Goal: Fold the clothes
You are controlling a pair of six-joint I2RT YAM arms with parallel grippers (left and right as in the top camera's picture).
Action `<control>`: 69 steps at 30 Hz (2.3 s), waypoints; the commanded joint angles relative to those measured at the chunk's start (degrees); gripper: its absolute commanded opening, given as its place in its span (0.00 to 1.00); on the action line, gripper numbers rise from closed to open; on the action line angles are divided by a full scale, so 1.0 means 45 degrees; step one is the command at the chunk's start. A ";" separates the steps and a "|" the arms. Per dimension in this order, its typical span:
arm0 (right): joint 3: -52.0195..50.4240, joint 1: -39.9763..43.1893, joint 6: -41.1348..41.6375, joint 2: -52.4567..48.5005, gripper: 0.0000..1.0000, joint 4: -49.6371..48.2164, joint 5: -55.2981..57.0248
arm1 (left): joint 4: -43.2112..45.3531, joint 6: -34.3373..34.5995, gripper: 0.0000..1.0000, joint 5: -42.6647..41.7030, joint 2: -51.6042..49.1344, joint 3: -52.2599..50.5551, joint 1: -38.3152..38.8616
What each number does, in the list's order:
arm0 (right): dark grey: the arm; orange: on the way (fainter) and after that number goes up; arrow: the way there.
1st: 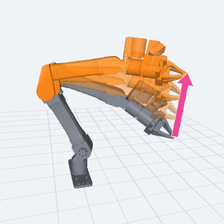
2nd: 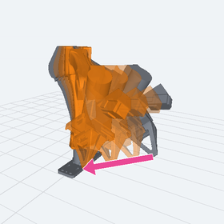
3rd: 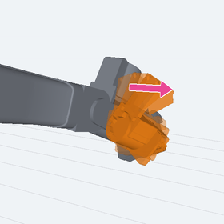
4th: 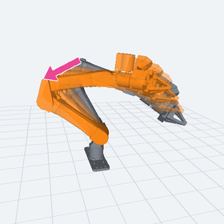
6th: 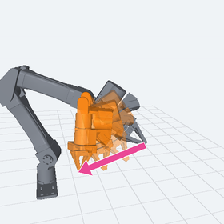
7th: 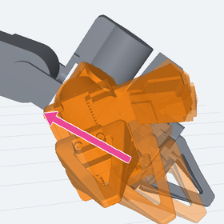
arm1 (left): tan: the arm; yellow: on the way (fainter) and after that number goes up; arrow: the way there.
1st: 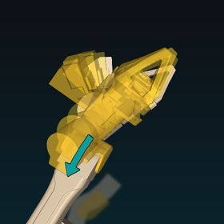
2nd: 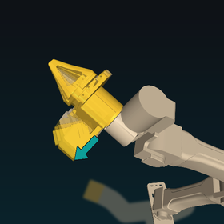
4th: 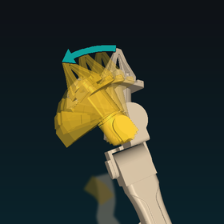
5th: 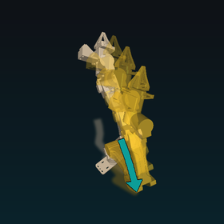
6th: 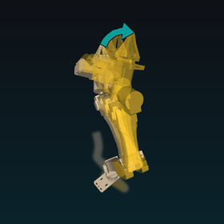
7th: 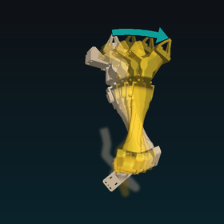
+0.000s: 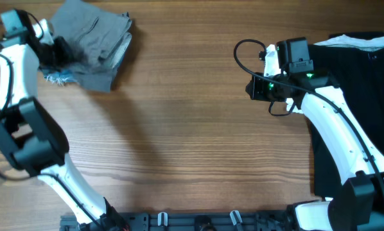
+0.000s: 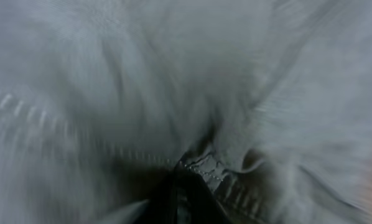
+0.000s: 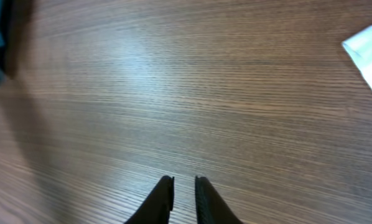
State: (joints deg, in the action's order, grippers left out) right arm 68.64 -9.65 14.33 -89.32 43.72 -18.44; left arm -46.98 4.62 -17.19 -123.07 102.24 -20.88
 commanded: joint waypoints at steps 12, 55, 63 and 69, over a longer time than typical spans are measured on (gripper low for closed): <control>0.0529 -0.0005 -0.1180 0.8752 1.00 -0.0437 0.0189 | -0.5333 -0.4318 1.00 -0.0865 1.1259 -0.0049 0.2637; -1.5188 0.2030 -0.2487 1.9802 1.00 -0.9947 0.1506 | -0.6339 -0.4313 1.00 -0.0879 1.3682 -0.0049 0.2642; -1.5188 0.2030 -0.2487 1.9802 1.00 -0.9947 0.1506 | -0.6339 -0.4313 1.00 -0.0879 1.3682 -0.0049 0.2642; -1.5188 0.2030 -0.2482 1.9802 1.00 -0.9942 0.1506 | -0.6339 -0.4313 1.00 -0.0879 1.3682 -0.0049 0.2642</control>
State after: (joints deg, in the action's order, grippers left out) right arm 0.45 -0.84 3.53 -0.99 -0.71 -10.50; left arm -75.68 -13.89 -21.23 -61.58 102.06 -9.34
